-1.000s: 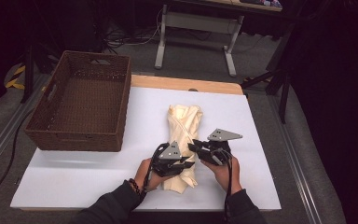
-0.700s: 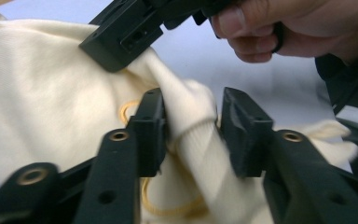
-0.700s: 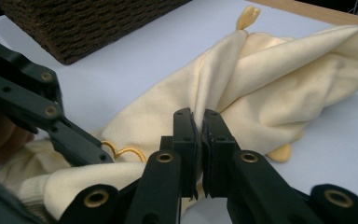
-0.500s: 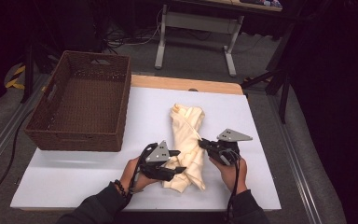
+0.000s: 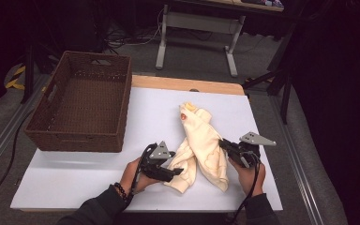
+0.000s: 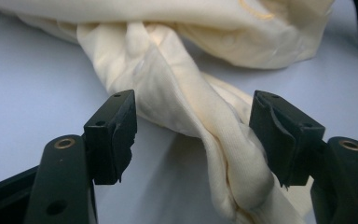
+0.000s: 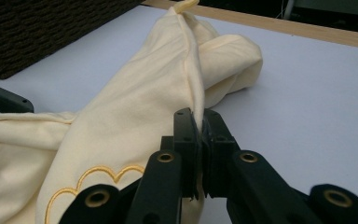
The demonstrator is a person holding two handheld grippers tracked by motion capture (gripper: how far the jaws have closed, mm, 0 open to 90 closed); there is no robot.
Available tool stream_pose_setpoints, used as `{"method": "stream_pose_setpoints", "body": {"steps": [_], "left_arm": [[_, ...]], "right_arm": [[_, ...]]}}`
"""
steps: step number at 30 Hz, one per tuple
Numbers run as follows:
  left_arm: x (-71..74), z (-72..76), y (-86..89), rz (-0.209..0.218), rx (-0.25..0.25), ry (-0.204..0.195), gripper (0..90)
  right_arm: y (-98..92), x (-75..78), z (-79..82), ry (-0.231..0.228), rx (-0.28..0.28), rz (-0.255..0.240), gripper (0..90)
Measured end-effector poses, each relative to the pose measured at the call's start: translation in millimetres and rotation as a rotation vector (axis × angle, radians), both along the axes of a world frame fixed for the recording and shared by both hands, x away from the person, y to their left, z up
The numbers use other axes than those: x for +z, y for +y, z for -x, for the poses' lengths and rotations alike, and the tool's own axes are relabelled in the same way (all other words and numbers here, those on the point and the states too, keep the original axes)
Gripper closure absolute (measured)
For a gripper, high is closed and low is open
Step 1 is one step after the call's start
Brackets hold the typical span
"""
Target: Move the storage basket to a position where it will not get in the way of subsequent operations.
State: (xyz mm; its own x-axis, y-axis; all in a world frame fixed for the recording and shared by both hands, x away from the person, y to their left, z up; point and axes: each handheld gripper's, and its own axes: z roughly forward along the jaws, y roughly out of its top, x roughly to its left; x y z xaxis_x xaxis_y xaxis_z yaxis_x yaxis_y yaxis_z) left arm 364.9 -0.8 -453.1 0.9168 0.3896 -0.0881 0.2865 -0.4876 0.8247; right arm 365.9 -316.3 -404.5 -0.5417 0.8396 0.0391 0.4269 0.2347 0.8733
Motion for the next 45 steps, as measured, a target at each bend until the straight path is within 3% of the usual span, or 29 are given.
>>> {"method": "stream_pose_setpoints", "body": {"steps": [4, 8, 11, 15, 17, 24, 31, 34, 37, 41, 45], "left_arm": [[-3.2, -1.9, -0.4, -0.016, 0.023, 0.019, 40.9], [-3.4, -2.6, 2.1, -0.026, 0.044, 0.019, 69.8], [-2.6, -2.9, 4.8, -0.035, 0.079, -0.008, 75.3], [3.9, -5.4, 16.6, -0.023, 0.14, -0.048, 76.8], [10.2, -5.5, 23.5, -0.024, 0.166, -0.093, 77.1], [29.9, -1.0, 40.9, -0.033, 0.216, -0.183, 77.4], [53.9, 4.5, 75.4, -0.017, 0.264, -0.251, 77.5], [60.4, 8.0, 87.2, -0.007, 0.273, -0.264, 77.5], [65.3, 13.2, 94.4, -0.045, 0.274, -0.316, 77.3], [67.3, 19.2, 98.0, -0.057, 0.243, -0.353, 77.1], [64.7, 22.4, 95.3, -0.04, 0.204, -0.33, 76.5]], "right_arm": [[-5.1, 0.9, 1.2, -0.009, -0.016, 0.002, 85.9], [-11.2, 1.4, 1.4, -0.016, -0.039, -0.003, 85.9], [-15.4, 2.0, 1.7, -0.016, -0.052, -0.014, 86.0], [-19.2, 2.9, 2.1, -0.023, -0.065, -0.025, 86.0], [-20.6, 3.2, 2.2, -0.024, -0.069, -0.03, 86.0], [-17.6, 3.3, 2.4, -0.027, -0.054, -0.032, 85.9], [-8.9, 1.1, 3.1, -0.031, -0.034, -0.031, 86.0], [-1.7, 2.6, 5.0, -0.05, -0.014, -0.034, 86.0], [4.3, 0.0, 3.4, -0.039, 0.004, -0.017, 86.0], [8.6, -3.6, 3.3, -0.041, 0.005, -0.012, 86.0], [8.0, -4.4, 3.5, -0.043, -0.004, 0.001, 86.0]]}}
